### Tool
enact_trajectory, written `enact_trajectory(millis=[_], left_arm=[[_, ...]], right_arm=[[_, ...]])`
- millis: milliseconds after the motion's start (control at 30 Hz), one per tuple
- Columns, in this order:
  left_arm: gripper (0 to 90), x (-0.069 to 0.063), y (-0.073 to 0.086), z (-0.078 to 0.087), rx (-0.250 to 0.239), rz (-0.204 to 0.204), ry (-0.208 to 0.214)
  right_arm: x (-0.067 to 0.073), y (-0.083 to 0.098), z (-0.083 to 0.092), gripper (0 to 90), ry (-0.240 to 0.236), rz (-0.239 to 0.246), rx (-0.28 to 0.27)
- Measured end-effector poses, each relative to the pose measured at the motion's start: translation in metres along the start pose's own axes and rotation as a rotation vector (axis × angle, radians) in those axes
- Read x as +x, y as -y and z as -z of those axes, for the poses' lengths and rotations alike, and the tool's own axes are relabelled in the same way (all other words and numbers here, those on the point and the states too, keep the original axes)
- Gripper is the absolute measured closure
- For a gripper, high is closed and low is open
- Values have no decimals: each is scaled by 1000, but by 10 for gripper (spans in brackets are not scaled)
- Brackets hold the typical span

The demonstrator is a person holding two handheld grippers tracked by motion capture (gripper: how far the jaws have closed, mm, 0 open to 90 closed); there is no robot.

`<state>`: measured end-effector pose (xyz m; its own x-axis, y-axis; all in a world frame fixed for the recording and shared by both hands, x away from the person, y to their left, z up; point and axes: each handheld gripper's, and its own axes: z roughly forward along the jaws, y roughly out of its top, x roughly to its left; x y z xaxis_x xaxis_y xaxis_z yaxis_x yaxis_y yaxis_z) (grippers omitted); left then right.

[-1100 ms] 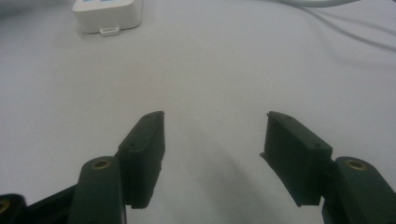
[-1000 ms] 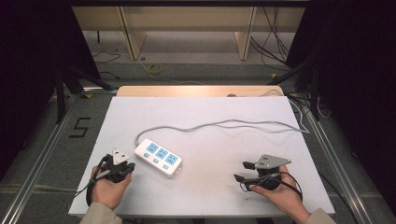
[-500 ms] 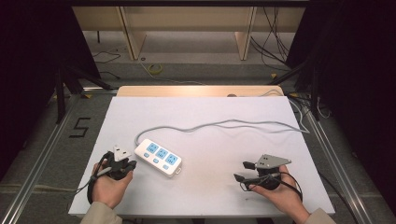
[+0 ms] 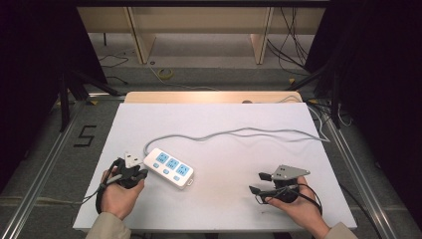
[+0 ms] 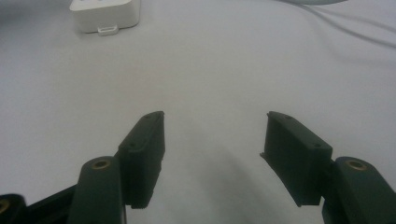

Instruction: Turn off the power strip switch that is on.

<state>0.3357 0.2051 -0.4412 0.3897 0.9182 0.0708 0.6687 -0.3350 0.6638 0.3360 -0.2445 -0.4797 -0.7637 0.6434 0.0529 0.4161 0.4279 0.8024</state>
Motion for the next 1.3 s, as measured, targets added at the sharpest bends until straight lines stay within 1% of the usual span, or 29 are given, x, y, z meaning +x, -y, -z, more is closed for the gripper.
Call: enact_trajectory(millis=[67,133,333,533,600,767,833,1033,1300], left_arm=[[896,-1,-1,-1,-2,2,5],[896,-2,-3,-1,0,-6,8],[896,-4,-6,-1,-10,-5,6],[896,-7,-10,-2,-12,-14,5],[896,-8,-11,-2,-12,-13,4],[897,-10,-14,-3,-5,-16,14],[896,-11,-15,-4,-2,-22,15],[896,-13,-17,-4,-6,-23,18],[896,-17,-21,-5,-2,-34,27]], right_arm=[[0,0,0,391,0,2,0],[0,0,0,391,0,1,-1],[1,0,0,391,-3,5,-3],[1,0,0,391,-1,7,2],[1,0,-1,391,0,8,4],[1,0,-1,391,1,9,4],[1,0,-1,391,3,10,3],[1,0,-1,389,5,11,4],[1,0,-1,388,7,7,4]])
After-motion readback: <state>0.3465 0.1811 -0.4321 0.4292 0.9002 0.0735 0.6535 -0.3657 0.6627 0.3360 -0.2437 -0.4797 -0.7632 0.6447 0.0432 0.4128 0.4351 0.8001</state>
